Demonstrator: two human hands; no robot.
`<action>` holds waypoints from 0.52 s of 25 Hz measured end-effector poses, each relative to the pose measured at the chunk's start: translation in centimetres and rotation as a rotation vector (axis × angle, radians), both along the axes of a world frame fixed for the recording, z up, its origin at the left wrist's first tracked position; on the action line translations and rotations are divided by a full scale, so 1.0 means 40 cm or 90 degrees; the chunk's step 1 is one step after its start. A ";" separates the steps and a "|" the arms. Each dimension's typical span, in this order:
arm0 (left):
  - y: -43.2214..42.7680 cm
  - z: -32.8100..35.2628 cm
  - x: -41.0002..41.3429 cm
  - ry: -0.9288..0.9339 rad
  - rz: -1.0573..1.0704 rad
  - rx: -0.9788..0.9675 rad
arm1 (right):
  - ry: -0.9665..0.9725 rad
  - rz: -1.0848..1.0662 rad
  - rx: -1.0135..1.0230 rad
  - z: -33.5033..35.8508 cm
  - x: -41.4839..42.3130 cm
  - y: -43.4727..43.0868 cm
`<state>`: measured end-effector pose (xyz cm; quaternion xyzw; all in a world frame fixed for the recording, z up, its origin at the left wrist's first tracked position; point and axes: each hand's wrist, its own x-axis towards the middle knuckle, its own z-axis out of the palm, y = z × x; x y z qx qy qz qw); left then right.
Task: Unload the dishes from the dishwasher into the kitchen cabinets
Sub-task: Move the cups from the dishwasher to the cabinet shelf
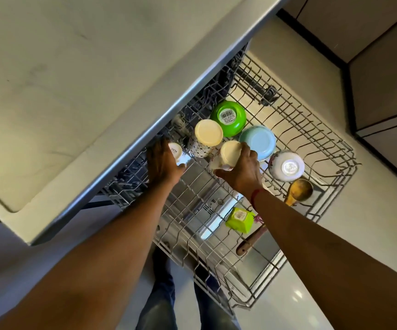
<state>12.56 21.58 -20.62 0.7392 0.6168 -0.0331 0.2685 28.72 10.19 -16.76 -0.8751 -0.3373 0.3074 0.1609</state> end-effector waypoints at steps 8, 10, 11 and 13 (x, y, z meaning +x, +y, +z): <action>0.007 -0.032 0.014 0.086 -0.036 0.111 | 0.029 -0.052 0.023 -0.028 0.011 0.011; 0.002 -0.032 0.012 0.073 -0.027 0.109 | 0.017 -0.055 0.034 -0.027 0.013 0.000; -0.004 -0.031 0.010 0.061 -0.019 0.105 | 0.010 -0.057 0.045 -0.027 0.012 -0.010; -0.024 -0.023 0.004 0.030 -0.011 0.101 | 0.004 -0.079 0.074 -0.022 0.003 -0.038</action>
